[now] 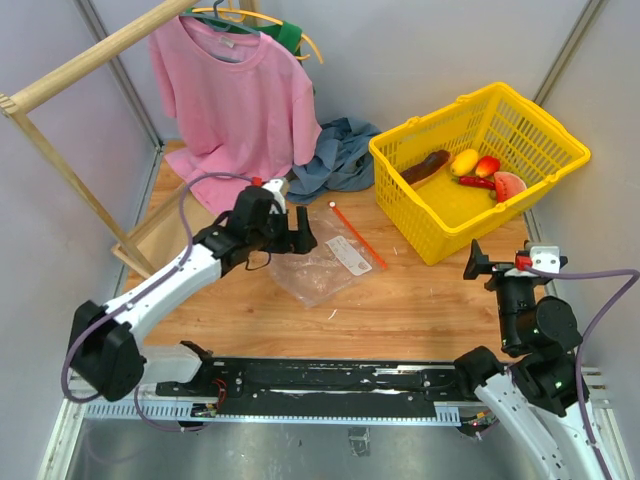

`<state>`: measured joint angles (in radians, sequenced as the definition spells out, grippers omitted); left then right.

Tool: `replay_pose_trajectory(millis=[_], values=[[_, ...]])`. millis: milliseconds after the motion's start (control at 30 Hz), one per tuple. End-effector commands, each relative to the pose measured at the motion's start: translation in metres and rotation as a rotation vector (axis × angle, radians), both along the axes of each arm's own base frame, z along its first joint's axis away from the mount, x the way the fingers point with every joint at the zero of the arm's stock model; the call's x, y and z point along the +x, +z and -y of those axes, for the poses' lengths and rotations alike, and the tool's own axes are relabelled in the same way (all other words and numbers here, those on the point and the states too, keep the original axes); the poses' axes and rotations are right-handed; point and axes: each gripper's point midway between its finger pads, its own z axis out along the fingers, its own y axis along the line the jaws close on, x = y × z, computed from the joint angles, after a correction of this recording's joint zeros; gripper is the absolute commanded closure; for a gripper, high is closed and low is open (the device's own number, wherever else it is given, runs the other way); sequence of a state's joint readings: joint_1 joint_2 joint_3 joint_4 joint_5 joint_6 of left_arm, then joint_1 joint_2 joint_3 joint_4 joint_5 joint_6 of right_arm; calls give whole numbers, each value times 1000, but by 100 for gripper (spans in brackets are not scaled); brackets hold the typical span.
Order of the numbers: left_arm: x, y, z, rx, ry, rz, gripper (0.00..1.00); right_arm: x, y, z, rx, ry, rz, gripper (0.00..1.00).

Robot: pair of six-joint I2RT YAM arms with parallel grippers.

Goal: Place the food in the zip-top bag and seal the zipper
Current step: Pick up the zipper food storage bag at the center of the board.

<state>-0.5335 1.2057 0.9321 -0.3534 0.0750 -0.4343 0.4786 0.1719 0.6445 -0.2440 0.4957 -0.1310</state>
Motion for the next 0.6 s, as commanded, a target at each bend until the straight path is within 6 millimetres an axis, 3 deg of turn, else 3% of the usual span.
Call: replay_pose_trajectory(millis=[0,100,200,467,567], values=[[7,0,44,1,-47,-6,1,-6,15,-6,40,49,51,2],[9,-18,70,15,-105,-50,1,-4,15,-9,58,60,37,2],[6,-42,79,38,-140,-105,2,0,16,-32,24,174,-4,2],[-23,-94,51,120,-107,-212,1,10,13,-94,-29,462,-151,2],[-36,-114,30,175,-56,-262,1,20,0,-114,-61,536,-264,2]])
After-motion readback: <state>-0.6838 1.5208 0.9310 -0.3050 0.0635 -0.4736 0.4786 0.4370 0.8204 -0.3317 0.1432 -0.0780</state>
